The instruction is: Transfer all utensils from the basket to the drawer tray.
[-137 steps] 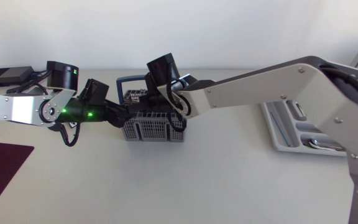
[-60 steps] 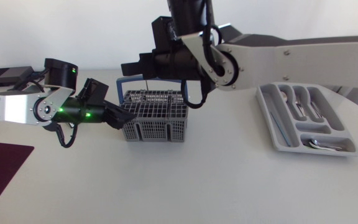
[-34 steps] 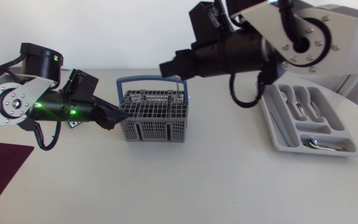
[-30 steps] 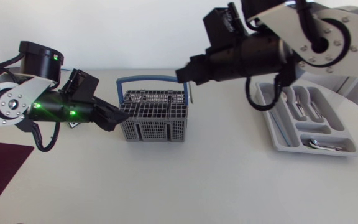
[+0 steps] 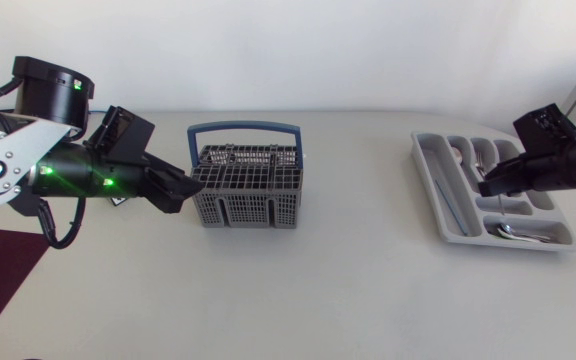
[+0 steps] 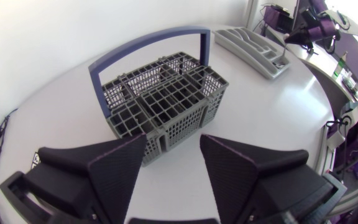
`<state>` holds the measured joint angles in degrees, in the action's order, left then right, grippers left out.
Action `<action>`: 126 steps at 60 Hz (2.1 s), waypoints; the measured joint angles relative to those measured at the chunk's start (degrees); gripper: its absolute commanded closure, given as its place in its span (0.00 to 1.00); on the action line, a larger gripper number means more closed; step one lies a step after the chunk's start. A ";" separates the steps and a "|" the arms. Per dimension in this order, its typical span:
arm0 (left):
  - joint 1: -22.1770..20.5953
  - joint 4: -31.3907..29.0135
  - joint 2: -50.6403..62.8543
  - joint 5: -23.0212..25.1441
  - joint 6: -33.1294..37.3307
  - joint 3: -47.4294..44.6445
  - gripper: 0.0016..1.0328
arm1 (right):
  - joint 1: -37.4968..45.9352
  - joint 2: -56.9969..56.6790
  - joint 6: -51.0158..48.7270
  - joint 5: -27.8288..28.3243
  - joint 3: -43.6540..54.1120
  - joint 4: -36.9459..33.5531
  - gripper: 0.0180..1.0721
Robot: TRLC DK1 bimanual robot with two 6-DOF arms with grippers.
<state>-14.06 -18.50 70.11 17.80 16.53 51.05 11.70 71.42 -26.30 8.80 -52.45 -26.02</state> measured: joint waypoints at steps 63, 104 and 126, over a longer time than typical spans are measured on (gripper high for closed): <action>-3.76 -2.25 -5.22 -4.66 -0.48 -1.55 0.41 | 17.81 22.32 -18.93 -6.05 5.38 24.09 0.05; 0.13 -2.64 -13.51 -6.95 -0.48 -6.03 0.12 | -14.67 -3.76 -1.05 -9.01 9.70 14.12 0.04; 2.89 -2.19 -18.95 -9.99 -1.42 -9.92 0.07 | -27.19 -11.19 8.35 -11.89 11.45 13.75 0.04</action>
<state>-11.18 -20.69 51.16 7.81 15.11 41.12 -15.49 60.23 -17.96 -3.09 -40.99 -12.27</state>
